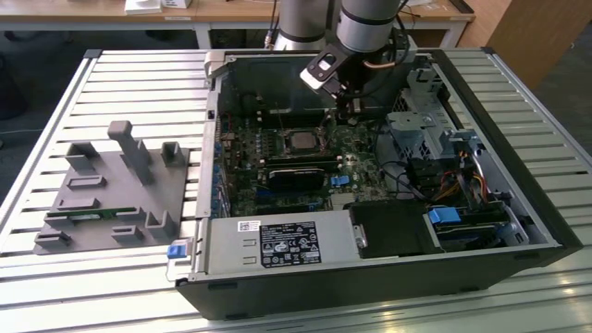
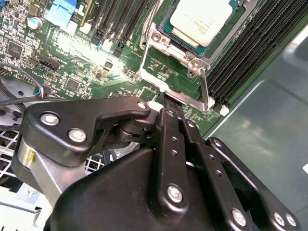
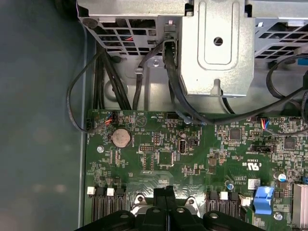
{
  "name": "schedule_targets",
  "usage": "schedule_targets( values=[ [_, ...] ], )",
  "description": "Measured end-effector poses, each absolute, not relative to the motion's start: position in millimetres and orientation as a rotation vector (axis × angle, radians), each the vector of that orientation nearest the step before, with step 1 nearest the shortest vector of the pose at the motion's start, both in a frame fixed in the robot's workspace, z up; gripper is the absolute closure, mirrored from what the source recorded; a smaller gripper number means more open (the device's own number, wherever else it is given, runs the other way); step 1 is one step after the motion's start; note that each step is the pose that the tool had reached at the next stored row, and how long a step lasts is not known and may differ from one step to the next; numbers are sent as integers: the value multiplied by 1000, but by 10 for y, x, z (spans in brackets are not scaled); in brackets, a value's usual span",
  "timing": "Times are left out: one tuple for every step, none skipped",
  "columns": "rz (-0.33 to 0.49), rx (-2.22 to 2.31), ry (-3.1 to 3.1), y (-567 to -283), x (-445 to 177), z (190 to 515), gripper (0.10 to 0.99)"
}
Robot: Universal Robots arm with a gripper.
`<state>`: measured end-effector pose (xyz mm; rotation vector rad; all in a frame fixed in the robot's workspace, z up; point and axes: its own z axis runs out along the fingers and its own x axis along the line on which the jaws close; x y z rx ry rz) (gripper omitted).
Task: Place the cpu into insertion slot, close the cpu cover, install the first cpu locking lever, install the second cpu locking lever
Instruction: 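Close the cpu cover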
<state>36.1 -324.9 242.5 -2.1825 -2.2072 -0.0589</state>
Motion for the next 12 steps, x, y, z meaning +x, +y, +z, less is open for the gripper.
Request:
schedule_targets(
  values=[
    [-59,-2182,-2207,-3250,360,2425,965],
    [-59,-2183,-2207,-3250,358,2425,965],
    [-59,-2183,-2207,-3250,356,2424,965],
    [-59,-2183,-2207,-3249,353,2424,965],
    [-59,-2183,-2207,-3250,351,2424,965],
    [-59,-2183,-2207,-3250,349,2424,965],
    [-59,-2183,-2207,-3250,346,2424,965],
    [-59,-2183,-2207,-3249,344,2423,965],
    [-59,-2183,-2207,-3249,341,2423,965],
    [-59,-2182,-2207,-3249,337,2423,965],
    [-59,-2183,-2207,-3250,332,2423,965],
    [-59,-2183,-2207,-3249,328,2423,965]
  ],
)
